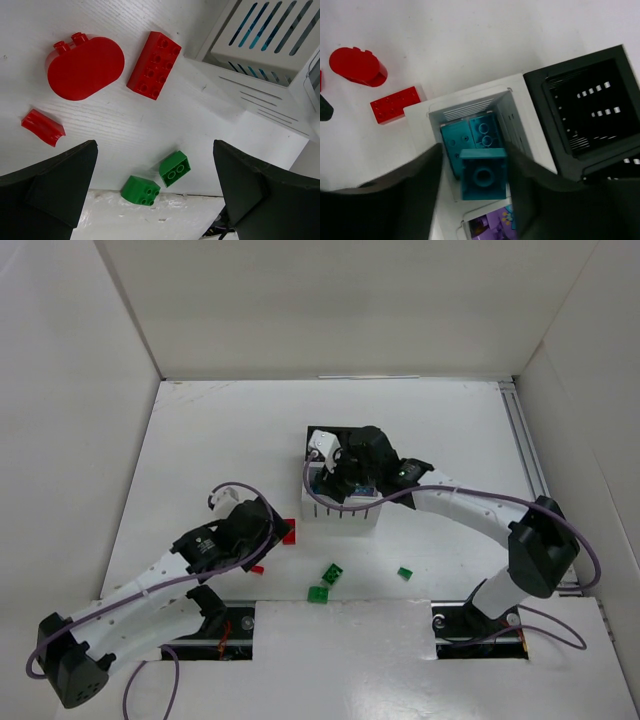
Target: Sort the legos into containers by color
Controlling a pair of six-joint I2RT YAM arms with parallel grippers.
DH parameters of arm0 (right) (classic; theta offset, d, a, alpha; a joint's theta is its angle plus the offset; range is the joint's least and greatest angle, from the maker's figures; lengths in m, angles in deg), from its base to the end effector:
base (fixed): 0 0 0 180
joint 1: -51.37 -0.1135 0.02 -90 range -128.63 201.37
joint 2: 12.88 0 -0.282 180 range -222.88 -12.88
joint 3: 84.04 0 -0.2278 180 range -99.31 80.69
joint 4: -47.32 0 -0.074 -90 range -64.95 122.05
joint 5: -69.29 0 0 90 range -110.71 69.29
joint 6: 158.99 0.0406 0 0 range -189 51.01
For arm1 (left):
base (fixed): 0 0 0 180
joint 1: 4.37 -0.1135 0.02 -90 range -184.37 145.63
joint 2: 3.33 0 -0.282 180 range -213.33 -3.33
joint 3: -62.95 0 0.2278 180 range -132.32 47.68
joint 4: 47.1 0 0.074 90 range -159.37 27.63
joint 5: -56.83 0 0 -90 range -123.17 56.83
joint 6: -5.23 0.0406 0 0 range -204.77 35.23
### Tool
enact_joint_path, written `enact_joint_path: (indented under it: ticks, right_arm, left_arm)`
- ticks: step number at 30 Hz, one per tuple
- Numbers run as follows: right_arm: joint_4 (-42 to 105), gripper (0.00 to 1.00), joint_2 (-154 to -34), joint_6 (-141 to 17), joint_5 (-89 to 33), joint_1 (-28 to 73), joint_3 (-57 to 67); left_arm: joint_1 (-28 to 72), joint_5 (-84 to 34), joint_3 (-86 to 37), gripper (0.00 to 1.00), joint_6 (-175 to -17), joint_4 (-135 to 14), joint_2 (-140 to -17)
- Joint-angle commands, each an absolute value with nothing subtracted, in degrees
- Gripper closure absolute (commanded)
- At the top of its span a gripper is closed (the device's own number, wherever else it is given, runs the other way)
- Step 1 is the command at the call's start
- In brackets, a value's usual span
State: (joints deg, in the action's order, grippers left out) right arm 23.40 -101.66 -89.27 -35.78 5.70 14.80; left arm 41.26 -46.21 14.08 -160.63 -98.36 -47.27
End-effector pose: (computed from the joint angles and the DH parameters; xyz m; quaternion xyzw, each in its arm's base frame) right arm 0.2274 0.2479 0.3060 -0.5246 0.6909 0.2180 0.4471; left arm 0.0921 -0.0810 0.2466 -0.2813 0.8793 -0.2709 0.2725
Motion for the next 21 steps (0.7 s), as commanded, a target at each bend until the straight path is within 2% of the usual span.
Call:
enact_joint_path:
  ticks: [1, 2, 4, 5, 11, 14, 17, 19, 21]
  right_arm:
    - [26.07, 0.35, -100.86, -90.53, -37.5, 4.96, 11.96]
    - [26.07, 0.18, -100.86, -90.53, -37.5, 4.96, 11.96]
    - [26.07, 0.09, -99.9, -90.53, -36.71, 4.96, 11.96]
    - [26.07, 0.0, -98.42, -90.53, -36.01, 4.96, 12.66]
    - [25.45, 0.0, -88.49, -88.69, -29.08, 4.96, 17.4]
    - [21.51, 0.0, -80.84, -88.16, -22.41, 4.96, 20.39]
    - [16.68, 0.0, -73.98, -87.36, -18.08, 6.44, 23.9]
    - [13.35, 0.0, -70.91, -85.97, -15.62, 8.55, 26.88]
    - [11.49, 0.0, -66.6, -85.35, -15.61, 10.49, 28.91]
  left_arm:
    - [41.07, -48.9, 15.08, 0.0, -163.35, -99.99, -46.57]
    - [41.07, -48.9, 15.08, 0.0, -163.35, -99.99, -46.57]
    - [41.07, -48.9, 15.08, 0.0, -160.82, -98.5, -47.18]
    - [41.07, -48.03, 14.38, 0.0, -158.88, -97.71, -48.05]
    - [42.56, -42.14, 12.8, 0.0, -143.67, -88.57, -51.05]
    - [48.96, -42.14, 11.04, 0.0, -138.75, -84.72, -54.46]
    - [59.5, -44.84, 7.97, 0.0, -133.84, -81.98, -58.42]
    - [65.82, -46.79, 6.03, 0.0, -132.42, -81.45, -64.04]
    - [67.43, -46.79, 3.48, 0.0, -130.14, -81.97, -70.43]
